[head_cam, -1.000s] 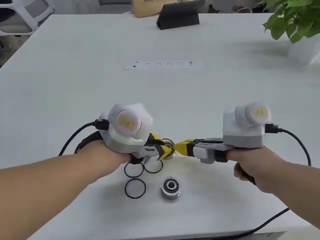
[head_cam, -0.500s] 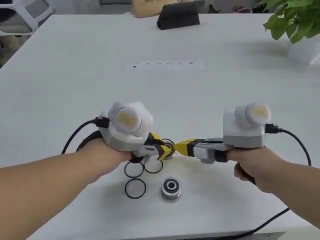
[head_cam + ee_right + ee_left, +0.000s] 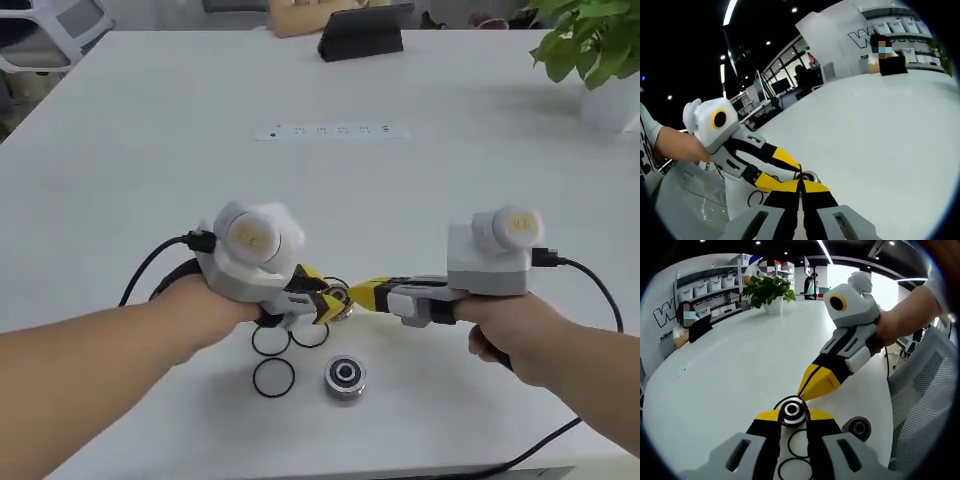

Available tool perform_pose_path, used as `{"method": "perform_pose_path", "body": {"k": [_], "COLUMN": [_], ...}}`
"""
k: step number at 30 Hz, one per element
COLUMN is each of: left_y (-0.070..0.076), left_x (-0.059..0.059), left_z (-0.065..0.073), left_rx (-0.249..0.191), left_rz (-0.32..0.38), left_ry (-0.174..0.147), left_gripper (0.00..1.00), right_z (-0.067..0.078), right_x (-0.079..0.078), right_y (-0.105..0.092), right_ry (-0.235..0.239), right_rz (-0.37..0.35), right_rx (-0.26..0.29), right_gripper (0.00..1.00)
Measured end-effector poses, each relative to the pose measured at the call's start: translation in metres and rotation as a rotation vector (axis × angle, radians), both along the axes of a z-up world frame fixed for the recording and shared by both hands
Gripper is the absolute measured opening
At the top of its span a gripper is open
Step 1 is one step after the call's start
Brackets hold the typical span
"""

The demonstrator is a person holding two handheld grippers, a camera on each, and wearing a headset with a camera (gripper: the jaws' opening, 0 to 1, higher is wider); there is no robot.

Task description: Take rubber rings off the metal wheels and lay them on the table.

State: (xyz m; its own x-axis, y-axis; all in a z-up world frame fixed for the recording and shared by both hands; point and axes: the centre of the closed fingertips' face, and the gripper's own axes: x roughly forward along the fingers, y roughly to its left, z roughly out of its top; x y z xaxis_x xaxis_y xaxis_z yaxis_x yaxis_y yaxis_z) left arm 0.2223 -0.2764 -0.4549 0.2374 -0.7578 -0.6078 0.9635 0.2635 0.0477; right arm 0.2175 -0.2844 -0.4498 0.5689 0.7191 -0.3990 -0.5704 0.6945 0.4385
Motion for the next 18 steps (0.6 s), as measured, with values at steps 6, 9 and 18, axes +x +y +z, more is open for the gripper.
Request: {"method": "perform_pose_path", "body": {"k": [6, 9, 18], "left_y": [0.003, 0.005, 0.007], "left_x": [-0.002, -0.002, -0.005], "left_z": [0.007, 0.011, 0.022], "left_rx": [-0.007, -0.014, -0.046], "left_rz": [-0.012, -0.012, -0.015], "left_ry": [-0.013, -0.018, -0.018], "left_gripper": [0.19, 0.24, 0.30], "right_z": [0.003, 0.005, 0.009], "right_x": [0.001, 0.002, 0.001], "right_y": [0.001, 0.000, -0.002], "right_ry": [-0.006, -0.009, -0.011], "right_rz": [0.002, -0.001, -0.003], "right_rx": [0.001, 0.007, 0.006], "right_gripper": [0.00, 0.00, 0.00]}}
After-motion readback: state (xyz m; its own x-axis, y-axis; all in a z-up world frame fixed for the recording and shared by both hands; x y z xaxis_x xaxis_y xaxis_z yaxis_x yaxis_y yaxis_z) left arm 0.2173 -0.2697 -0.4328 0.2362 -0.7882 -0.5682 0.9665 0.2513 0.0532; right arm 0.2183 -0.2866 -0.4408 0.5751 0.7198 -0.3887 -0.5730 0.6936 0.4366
